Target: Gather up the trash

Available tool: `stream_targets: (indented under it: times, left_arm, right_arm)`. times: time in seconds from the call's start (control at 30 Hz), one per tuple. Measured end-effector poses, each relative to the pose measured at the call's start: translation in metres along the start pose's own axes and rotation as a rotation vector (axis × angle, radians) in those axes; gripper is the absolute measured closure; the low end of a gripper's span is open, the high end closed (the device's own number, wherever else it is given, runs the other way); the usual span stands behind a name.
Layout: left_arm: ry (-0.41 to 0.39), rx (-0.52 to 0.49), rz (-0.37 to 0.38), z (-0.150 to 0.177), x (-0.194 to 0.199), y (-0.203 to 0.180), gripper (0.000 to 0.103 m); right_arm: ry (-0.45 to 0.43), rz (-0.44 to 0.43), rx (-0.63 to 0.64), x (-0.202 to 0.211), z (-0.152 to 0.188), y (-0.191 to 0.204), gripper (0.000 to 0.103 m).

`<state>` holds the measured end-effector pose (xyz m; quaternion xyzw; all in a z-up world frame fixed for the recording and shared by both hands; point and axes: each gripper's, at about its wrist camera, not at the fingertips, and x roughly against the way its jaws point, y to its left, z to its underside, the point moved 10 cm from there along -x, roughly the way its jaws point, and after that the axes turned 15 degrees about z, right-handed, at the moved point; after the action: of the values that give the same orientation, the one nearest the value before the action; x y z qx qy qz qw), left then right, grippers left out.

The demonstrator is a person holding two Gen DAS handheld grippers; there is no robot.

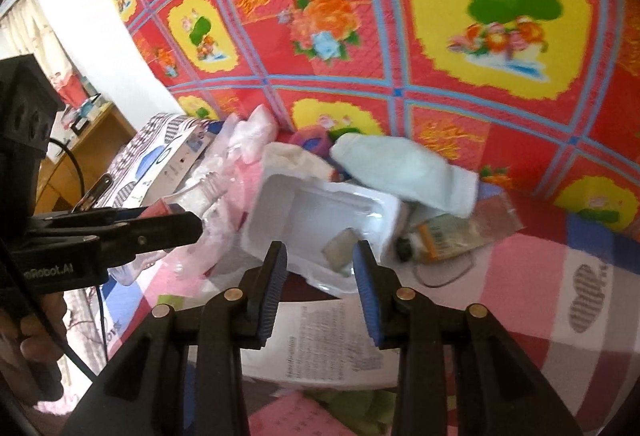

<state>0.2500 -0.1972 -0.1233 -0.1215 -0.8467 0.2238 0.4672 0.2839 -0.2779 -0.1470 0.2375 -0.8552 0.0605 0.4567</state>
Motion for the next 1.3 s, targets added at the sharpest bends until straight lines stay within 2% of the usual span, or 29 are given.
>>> stream_targets:
  times: [0.3, 0.63, 0.77, 0.97, 1.13, 1.3]
  left_arm:
    - [-0.021, 0.086, -0.020, 0.018, 0.015, 0.026, 0.069]
    - [-0.033, 0.095, -0.015, 0.031, 0.020, 0.026, 0.069]
    - [-0.037, 0.099, -0.012, 0.033, 0.021, 0.026, 0.069]
    - [-0.048, 0.108, -0.020, 0.035, 0.027, 0.030, 0.069]
    - [-0.071, 0.110, -0.020, 0.036, 0.038, 0.033, 0.069]
    - [-0.073, 0.109, -0.010, 0.041, 0.046, 0.038, 0.069]
  right_arm:
    - [0.089, 0.074, 0.012, -0.036, 0.007, 0.006, 0.067]
    - [0.074, 0.139, 0.054, -0.056, 0.006, 0.009, 0.067]
    - [0.078, 0.162, 0.055, -0.064, 0.006, 0.007, 0.072]
    - [0.077, 0.174, 0.062, -0.065, 0.003, 0.008, 0.086]
    - [0.083, 0.183, 0.046, -0.063, 0.002, 0.007, 0.089]
    - [0.038, 0.175, 0.022, -0.044, -0.001, 0.009, 0.093]
